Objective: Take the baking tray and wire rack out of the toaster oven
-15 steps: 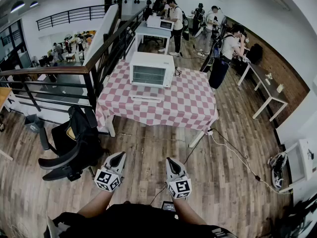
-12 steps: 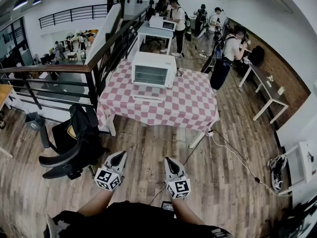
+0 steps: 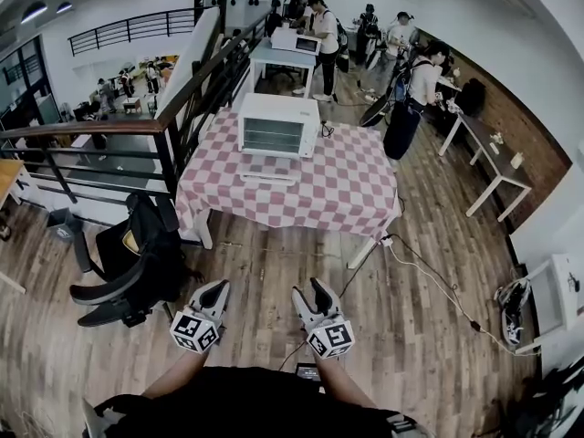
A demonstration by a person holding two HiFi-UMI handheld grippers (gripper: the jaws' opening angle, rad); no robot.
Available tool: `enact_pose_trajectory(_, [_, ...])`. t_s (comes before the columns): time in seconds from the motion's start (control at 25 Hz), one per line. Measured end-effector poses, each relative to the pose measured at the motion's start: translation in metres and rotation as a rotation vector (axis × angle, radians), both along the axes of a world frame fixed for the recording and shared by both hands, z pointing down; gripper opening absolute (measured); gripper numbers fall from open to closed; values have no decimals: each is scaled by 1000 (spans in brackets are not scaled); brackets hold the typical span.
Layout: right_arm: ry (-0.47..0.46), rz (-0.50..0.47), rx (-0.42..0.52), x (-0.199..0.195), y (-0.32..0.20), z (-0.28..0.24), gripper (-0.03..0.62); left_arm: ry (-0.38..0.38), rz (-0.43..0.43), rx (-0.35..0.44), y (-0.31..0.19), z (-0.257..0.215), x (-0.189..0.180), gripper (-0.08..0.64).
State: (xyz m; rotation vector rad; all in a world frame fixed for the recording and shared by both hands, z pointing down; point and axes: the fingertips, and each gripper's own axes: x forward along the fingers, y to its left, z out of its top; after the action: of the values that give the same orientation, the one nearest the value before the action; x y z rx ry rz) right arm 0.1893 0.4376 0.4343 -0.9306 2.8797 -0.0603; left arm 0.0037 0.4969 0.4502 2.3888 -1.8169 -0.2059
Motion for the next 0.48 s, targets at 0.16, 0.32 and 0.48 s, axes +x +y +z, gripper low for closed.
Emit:
enact_pose_trajectory(0.16, [66,-29,20,0,6,3,198,-12,9,-4,2,-1,8,-6])
enact_pose_trajectory(0.32, [60,19,37,17,1,-1,193,-14,3,-8,0,-3,17,-6])
enact_pose_trajectory(0.48, [31,27,22,38,1,3,190,-16,-4,-15,0,3,29,-6])
